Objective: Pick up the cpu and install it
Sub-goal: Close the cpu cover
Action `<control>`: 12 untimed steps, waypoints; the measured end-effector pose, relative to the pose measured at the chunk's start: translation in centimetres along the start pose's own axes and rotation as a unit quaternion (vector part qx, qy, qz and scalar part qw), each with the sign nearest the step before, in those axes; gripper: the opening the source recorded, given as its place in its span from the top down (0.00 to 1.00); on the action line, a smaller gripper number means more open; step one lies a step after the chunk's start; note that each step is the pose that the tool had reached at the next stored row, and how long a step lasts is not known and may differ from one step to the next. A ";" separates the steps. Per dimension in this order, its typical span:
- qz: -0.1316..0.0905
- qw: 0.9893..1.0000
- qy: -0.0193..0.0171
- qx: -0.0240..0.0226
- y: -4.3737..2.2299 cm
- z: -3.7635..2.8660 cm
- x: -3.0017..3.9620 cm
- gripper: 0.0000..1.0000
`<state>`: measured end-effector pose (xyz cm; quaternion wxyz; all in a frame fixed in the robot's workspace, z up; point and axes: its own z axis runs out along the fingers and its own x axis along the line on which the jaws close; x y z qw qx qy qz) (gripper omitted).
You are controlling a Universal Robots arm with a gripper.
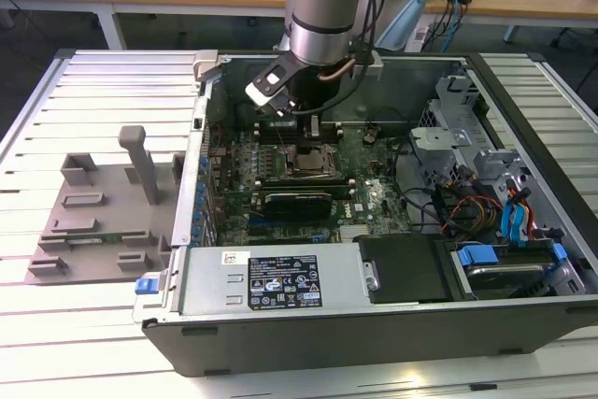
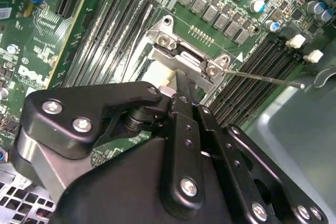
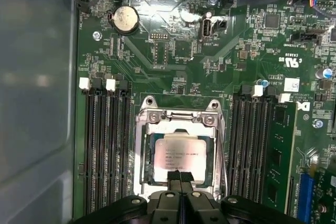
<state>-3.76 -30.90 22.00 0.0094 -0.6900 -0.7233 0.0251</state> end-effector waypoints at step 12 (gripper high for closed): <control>0.000 1.000 0.000 0.001 2.13 0.44 -0.09 0.89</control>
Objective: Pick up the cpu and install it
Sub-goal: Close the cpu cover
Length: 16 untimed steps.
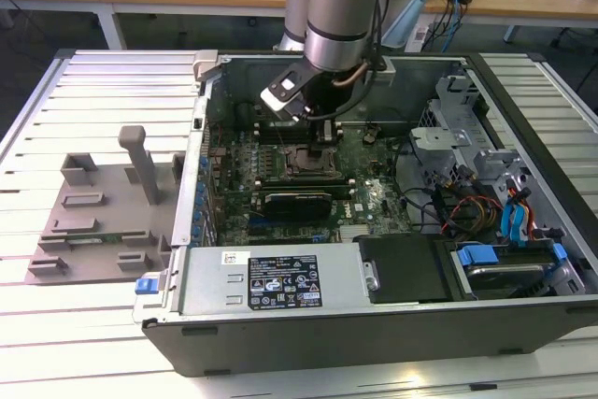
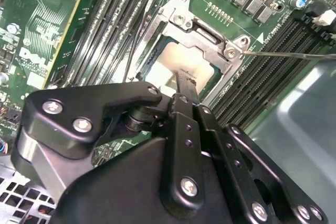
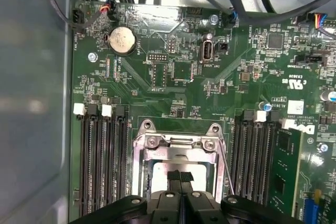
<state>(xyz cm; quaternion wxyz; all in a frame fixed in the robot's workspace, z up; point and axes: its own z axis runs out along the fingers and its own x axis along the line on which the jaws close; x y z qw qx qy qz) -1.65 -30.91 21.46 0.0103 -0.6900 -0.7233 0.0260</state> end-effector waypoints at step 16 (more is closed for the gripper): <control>0.000 1.000 0.000 0.000 -0.07 -1.33 -0.03 0.89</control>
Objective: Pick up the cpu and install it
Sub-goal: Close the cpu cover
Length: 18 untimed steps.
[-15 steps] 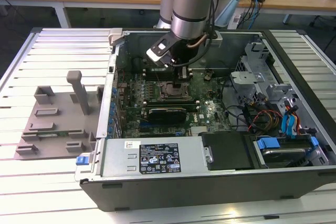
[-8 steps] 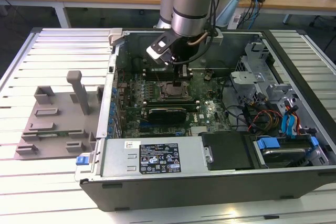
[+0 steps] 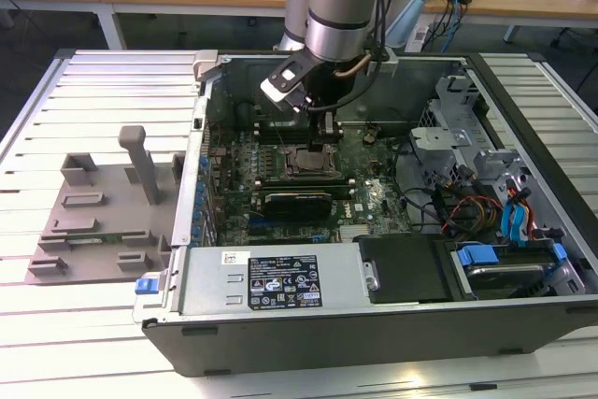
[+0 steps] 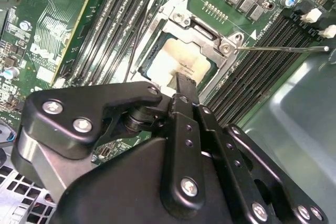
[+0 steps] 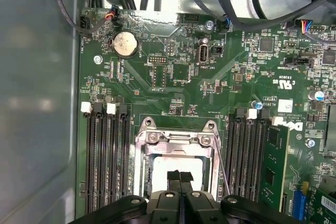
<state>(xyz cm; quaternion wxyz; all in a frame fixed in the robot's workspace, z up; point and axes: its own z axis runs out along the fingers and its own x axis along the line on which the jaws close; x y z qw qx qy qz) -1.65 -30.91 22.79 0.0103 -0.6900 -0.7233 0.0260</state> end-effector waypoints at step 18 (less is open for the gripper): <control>0.000 1.000 0.000 0.000 -0.08 -1.53 -0.03 0.89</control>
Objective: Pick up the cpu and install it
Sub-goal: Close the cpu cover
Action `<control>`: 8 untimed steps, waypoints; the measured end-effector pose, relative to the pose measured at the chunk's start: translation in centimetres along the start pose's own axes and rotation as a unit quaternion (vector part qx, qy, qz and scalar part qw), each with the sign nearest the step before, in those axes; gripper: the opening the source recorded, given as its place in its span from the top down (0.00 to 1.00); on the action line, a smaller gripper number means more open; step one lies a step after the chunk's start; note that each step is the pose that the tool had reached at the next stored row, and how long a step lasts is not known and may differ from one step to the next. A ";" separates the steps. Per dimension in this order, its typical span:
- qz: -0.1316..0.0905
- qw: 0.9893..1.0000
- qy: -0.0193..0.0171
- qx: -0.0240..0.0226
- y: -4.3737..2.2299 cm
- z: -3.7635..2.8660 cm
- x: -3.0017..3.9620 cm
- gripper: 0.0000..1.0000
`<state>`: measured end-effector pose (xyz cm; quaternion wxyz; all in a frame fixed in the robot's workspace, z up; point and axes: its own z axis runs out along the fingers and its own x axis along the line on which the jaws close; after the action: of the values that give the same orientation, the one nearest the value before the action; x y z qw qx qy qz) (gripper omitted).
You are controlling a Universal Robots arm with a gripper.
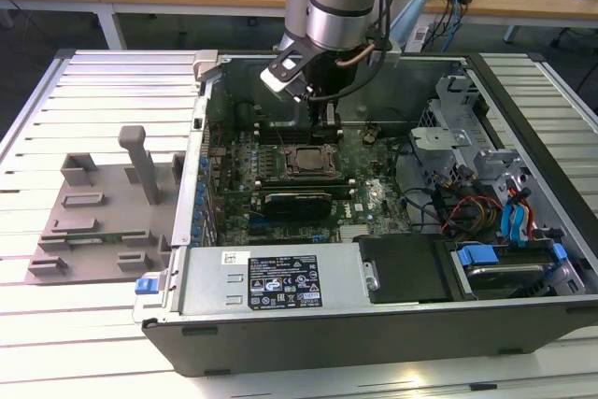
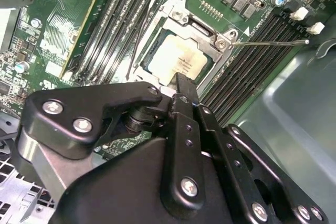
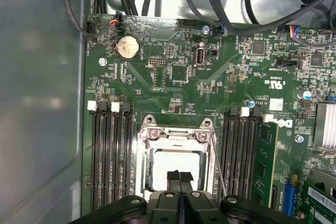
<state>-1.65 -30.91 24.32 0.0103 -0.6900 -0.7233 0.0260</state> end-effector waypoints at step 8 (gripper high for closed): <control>0.000 1.000 0.000 0.000 -0.02 -0.41 -0.01 0.89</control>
<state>-1.65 -30.91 24.73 0.0103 -0.6900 -0.7233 0.0260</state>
